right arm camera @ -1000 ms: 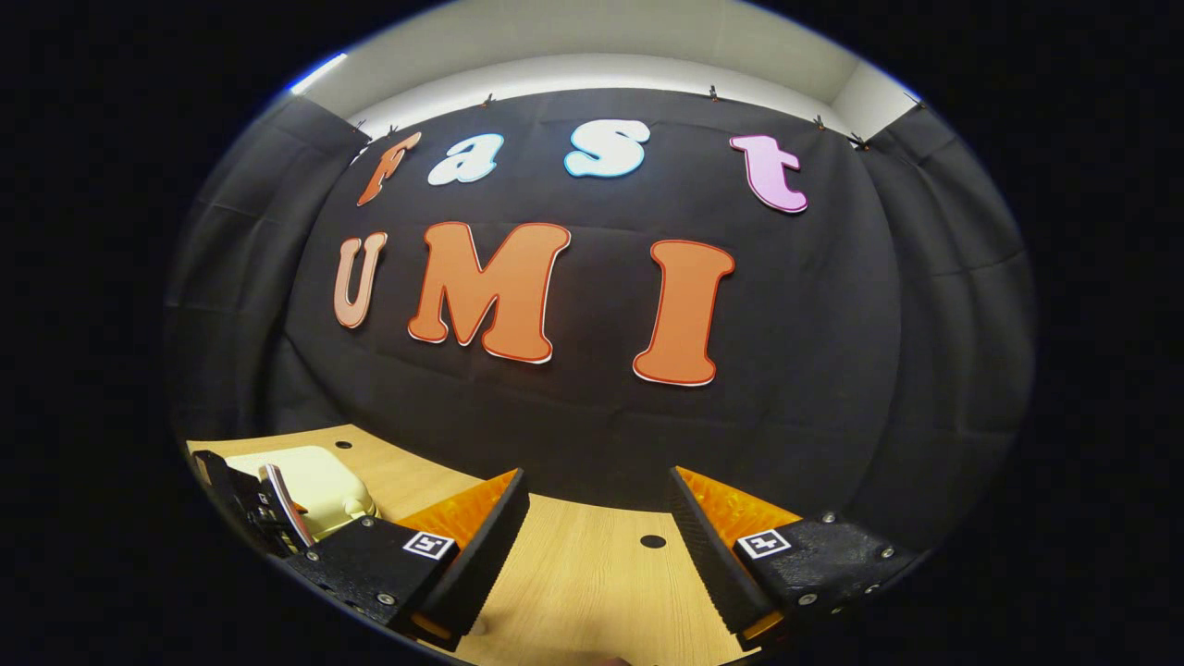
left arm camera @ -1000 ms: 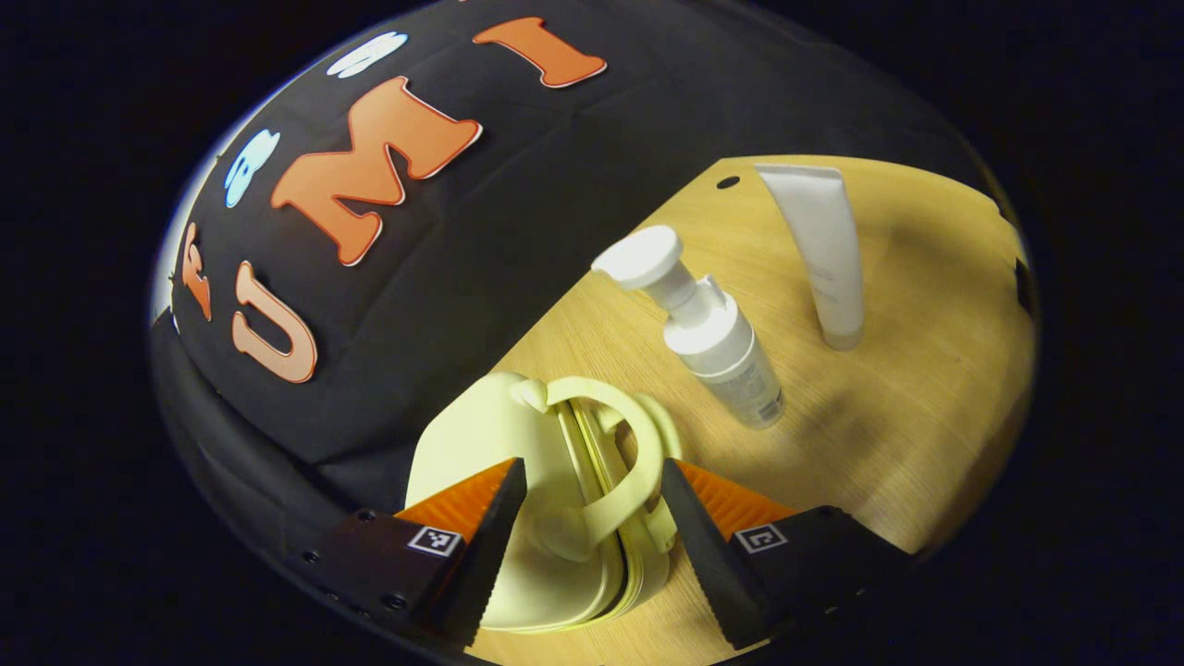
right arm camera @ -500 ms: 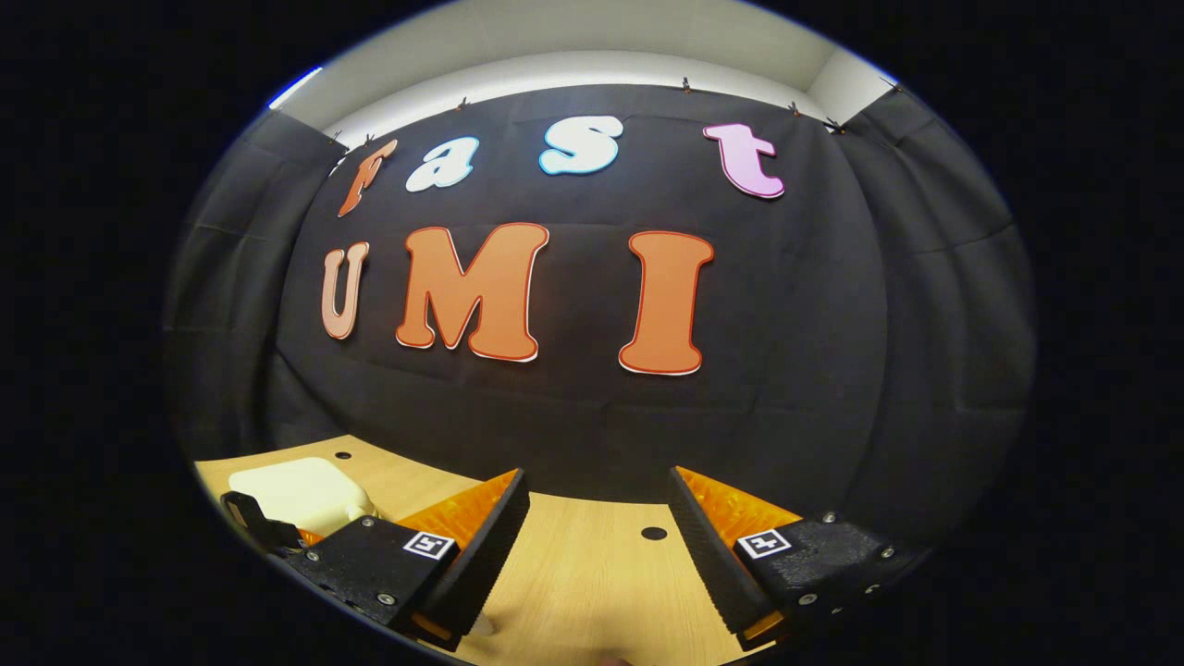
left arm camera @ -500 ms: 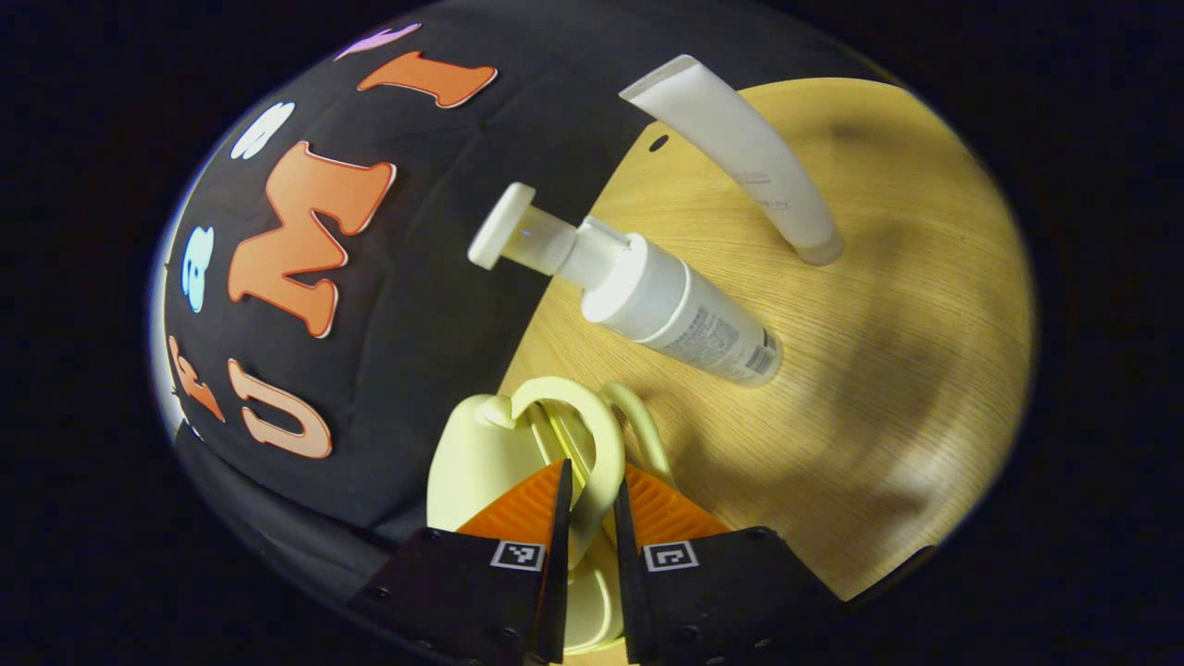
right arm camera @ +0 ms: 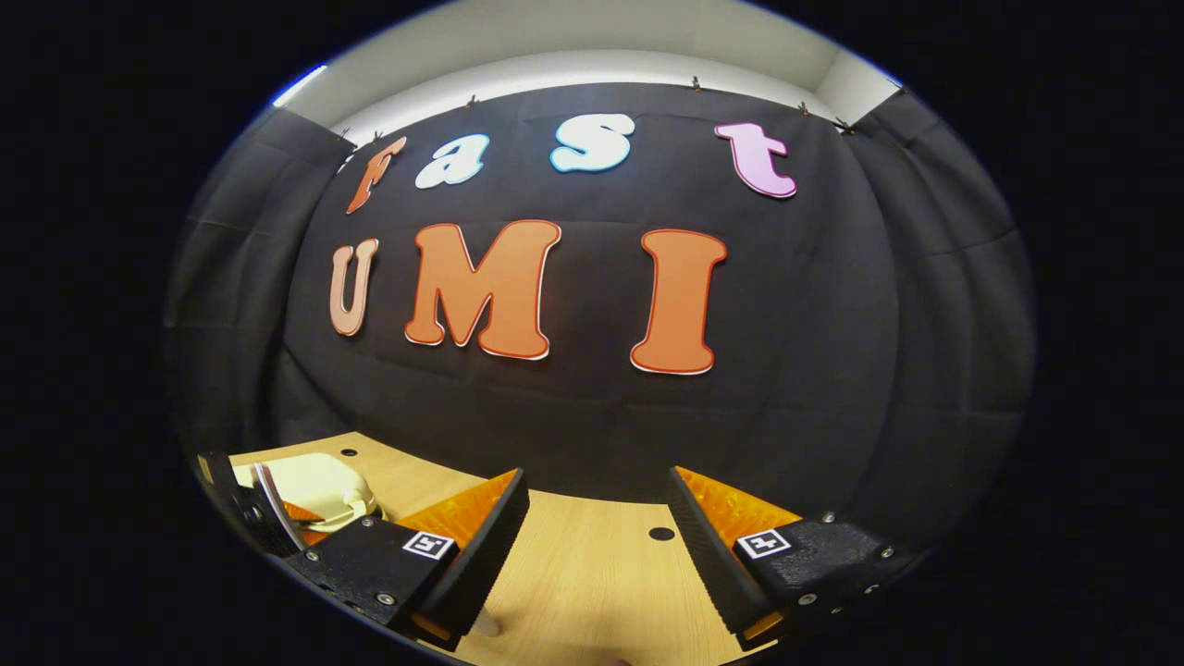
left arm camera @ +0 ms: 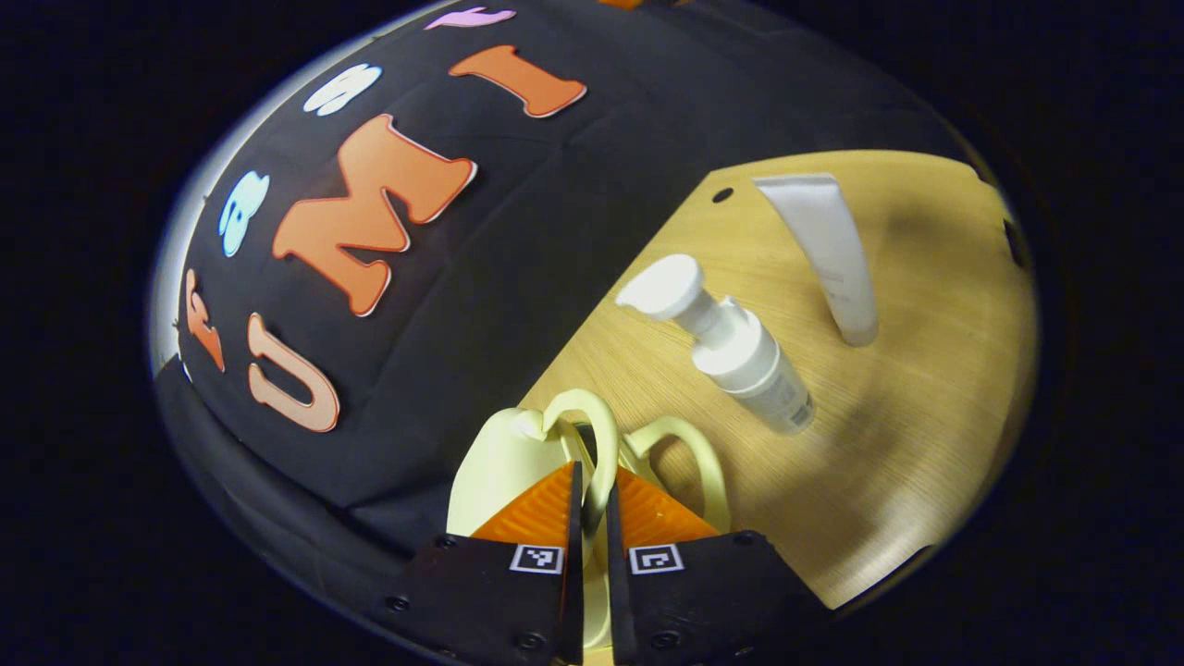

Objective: First open the suitcase, pack the skin care products into it, and then close the suitcase.

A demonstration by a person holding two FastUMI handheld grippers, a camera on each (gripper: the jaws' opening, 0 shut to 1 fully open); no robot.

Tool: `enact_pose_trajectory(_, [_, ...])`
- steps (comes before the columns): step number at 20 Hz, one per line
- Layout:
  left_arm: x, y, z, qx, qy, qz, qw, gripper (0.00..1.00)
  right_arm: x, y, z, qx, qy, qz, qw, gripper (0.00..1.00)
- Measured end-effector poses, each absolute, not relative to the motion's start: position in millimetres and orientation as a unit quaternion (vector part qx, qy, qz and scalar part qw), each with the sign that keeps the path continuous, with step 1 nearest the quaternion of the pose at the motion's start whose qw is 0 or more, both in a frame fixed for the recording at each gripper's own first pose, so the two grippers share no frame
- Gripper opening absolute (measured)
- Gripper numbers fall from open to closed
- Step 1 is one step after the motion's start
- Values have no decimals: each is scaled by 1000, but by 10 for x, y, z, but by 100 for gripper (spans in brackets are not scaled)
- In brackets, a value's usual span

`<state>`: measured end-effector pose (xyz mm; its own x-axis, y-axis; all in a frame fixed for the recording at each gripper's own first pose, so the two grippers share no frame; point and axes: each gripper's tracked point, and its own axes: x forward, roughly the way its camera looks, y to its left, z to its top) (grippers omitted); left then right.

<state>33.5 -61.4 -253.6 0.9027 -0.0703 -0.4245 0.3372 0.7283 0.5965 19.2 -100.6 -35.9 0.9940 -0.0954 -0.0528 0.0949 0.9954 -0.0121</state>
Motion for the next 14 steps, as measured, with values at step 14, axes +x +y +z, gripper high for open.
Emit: enact_pose_trajectory(14, [544,782,-1372,94,137,-58,984,12,330,-174,-180,-11,31,-39,999,95])
